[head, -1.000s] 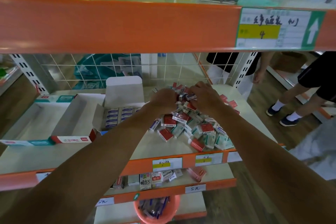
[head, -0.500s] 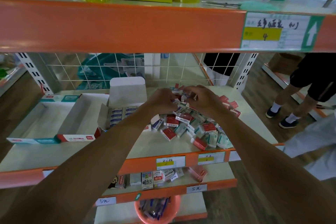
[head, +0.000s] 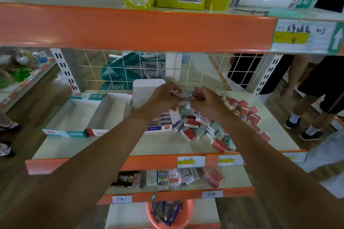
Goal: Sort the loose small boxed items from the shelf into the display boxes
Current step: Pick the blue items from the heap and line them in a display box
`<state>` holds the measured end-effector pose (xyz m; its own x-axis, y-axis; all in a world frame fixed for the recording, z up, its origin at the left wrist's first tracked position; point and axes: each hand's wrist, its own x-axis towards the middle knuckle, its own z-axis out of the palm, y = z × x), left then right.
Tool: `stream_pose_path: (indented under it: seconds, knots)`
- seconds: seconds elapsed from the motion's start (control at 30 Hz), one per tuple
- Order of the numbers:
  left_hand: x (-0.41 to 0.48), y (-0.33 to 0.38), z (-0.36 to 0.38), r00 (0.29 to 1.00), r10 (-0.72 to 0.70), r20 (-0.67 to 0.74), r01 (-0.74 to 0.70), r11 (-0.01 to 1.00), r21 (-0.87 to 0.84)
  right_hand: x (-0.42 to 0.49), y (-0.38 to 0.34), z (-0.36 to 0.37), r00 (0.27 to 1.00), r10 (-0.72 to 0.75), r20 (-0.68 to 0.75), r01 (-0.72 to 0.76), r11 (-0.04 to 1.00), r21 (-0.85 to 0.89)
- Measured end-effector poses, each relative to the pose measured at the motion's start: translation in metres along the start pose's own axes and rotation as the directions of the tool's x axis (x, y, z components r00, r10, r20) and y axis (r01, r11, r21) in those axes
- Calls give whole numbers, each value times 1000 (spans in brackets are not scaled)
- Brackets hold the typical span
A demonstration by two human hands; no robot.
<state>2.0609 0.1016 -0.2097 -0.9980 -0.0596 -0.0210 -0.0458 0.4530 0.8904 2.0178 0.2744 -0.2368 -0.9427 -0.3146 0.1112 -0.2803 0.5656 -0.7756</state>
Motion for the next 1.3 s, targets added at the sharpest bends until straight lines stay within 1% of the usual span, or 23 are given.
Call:
stream_pose_path:
  seconds: [0.07, 0.13, 0.23, 0.37, 0.43, 0.57, 0.77, 0.87, 1.07, 1.23, 1.3]
  knots:
    - [-5, -5, -10, 997, -83, -3, 83, 995, -62, -1, -7, 8, 1000, 11, 5, -11, 999, 38]
    - [-10, -11, -19, 987, -159, -8, 158, 985, -71, -2, -15, 15, 1000, 15, 21, -17, 997, 82]
    - [-16, -21, -34, 980, -201, 2, 201, 979, 22, -6, -26, 25, 997, 23, 72, -33, 989, 143]
    - [-24, -35, -53, 989, -149, -8, 147, 964, 222, -9, -40, 36, 987, 36, 158, -58, 988, 140]
    - [-27, -38, -60, 991, -133, -5, 127, 937, 325, -10, -47, 41, 981, 39, 192, -51, 997, 59]
    - [-32, -41, -68, 986, -167, -2, 153, 900, 409, -11, -56, 46, 969, 6, 246, 17, 996, -91]
    - [-37, -54, -69, 996, -90, -31, 89, 779, 620, -11, -66, 57, 963, -2, 269, 55, 980, -191]
    - [-40, -60, -68, 997, -78, -20, 72, 758, 648, -9, -68, 63, 959, 13, 284, 41, 982, -184]
    - [-41, -66, -74, 995, -96, 26, 55, 751, 659, -6, -70, 72, 953, 3, 302, 81, 961, -265]
    - [-39, -66, -73, 996, -77, 41, 23, 687, 726, -4, -73, 78, 947, 18, 322, 79, 955, -286]
    - [-38, -65, -73, 995, -71, 71, -2, 691, 723, -2, -74, 79, 942, 35, 334, 67, 955, -290]
